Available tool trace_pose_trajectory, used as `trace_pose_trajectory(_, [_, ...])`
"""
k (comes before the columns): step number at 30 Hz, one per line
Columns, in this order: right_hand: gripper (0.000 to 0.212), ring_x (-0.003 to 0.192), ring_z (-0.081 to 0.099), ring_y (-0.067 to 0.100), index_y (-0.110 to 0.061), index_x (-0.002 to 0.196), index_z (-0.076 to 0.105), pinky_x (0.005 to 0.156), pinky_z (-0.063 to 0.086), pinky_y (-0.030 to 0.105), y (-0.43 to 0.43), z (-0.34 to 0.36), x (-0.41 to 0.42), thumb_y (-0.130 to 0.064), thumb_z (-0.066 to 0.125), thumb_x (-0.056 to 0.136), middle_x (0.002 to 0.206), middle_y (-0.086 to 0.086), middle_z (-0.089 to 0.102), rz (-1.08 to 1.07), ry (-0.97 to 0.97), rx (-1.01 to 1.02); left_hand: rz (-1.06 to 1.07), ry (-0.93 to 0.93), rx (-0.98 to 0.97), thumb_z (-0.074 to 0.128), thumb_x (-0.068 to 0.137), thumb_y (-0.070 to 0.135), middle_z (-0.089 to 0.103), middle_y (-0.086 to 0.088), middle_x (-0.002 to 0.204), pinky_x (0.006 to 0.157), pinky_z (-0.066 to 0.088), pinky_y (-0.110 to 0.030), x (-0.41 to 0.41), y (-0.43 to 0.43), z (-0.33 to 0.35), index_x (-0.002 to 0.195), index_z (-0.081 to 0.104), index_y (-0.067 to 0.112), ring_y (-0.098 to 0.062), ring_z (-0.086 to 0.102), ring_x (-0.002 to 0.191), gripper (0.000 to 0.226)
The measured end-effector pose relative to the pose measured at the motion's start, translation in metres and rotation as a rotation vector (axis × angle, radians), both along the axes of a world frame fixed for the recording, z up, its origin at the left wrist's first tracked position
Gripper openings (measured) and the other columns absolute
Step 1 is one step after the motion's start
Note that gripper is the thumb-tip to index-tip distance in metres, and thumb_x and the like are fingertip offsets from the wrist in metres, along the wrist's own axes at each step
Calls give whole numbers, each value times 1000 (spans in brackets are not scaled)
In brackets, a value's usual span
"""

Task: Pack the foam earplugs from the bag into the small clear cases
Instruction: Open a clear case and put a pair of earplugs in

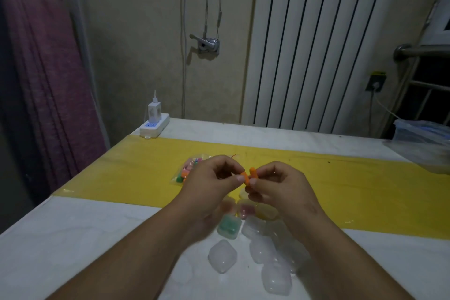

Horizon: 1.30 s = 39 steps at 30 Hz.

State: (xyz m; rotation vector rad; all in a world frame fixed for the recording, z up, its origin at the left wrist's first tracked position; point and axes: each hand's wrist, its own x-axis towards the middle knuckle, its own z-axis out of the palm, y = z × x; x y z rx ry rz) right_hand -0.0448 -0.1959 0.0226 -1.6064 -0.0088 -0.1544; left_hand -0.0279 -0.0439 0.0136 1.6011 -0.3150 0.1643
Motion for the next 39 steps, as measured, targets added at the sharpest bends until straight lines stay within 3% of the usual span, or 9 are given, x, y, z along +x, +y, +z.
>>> trace_pose_trajectory(4, [15, 65, 59, 20, -11, 76, 64, 65, 51, 41, -6, -4, 1, 0, 74, 76, 70, 2, 67, -191, -92, -155, 33, -24, -10, 70, 83, -3, 73, -2, 77, 63, 53, -22, 3, 3, -2, 86, 65, 5, -12, 67, 73, 10])
trace_pose_trajectory(9, [22, 60, 50, 12, -28, 88, 72, 60, 44, 30, -6, -5, 0, -7, 65, 86, 63, -6, 57, -120, -131, -208, 39, 3, -68, 66, 86, -4, 72, 2, 73, 65, 55, -24, 5, 6, -2, 96, 71, 11, -12, 63, 67, 18])
trace_pose_trajectory(17, [19, 56, 59, 18, -9, 77, 51, 57, 52, 35, 0, -5, -3, 1, 66, 84, 75, 18, 66, -84, -83, -95, 44, 27, -97, 70, 84, -2, 74, -11, 82, 67, 57, -29, 11, 5, -6, 89, 67, 6, -18, 67, 73, 10])
trace_pose_trajectory(20, [13, 64, 64, 16, -9, 79, 58, 62, 55, 32, 2, -6, -3, -8, 60, 92, 82, 8, 74, -77, -79, -76, 41, 23, -92, 71, 83, -1, 74, -10, 83, 68, 57, -30, 11, 5, -8, 90, 67, 6, -19, 67, 74, 10])
trace_pose_trajectory(23, [8, 65, 65, 9, -16, 90, 57, 53, 50, 21, 1, -8, -3, -10, 59, 94, 85, 1, 76, -85, -82, -137, 40, 21, -96, 71, 83, -1, 74, -6, 79, 67, 57, -30, 11, 5, -8, 89, 67, 6, -18, 66, 72, 10])
trace_pose_trajectory(26, [20, 73, 66, 13, -30, 99, 56, 58, 49, 23, -2, -9, -2, -12, 62, 93, 86, -2, 76, -67, -91, -189, 40, 18, -103, 71, 83, -2, 73, -6, 77, 67, 56, -30, 12, 5, -8, 89, 67, 6, -18, 66, 71, 11])
trace_pose_trajectory(29, [13, 82, 67, 18, -24, 88, 63, 68, 52, 30, -1, -10, -2, -13, 69, 88, 86, -1, 75, -88, -120, -235, 32, 13, -110, 71, 82, -3, 73, -5, 76, 67, 57, -29, 11, 6, -7, 91, 66, 5, -18, 67, 71, 13])
trace_pose_trajectory(33, [13, 65, 54, 15, -17, 80, 66, 57, 43, 24, 0, -8, -3, -12, 78, 79, 69, -3, 61, -125, -114, -293, 18, 1, -74, 72, 82, 0, 73, 0, 72, 68, 58, -31, 10, 7, -7, 89, 66, 5, -19, 69, 73, 11])
trace_pose_trajectory(39, [12, 68, 67, 27, -9, 76, 63, 59, 53, 31, 1, -8, -3, -1, 71, 80, 69, 7, 67, -80, -84, -182, 45, -9, -3, 77, 80, 7, 72, -8, 77, 72, 57, -39, 11, 6, -8, 82, 71, 11, -19, 65, 73, 7])
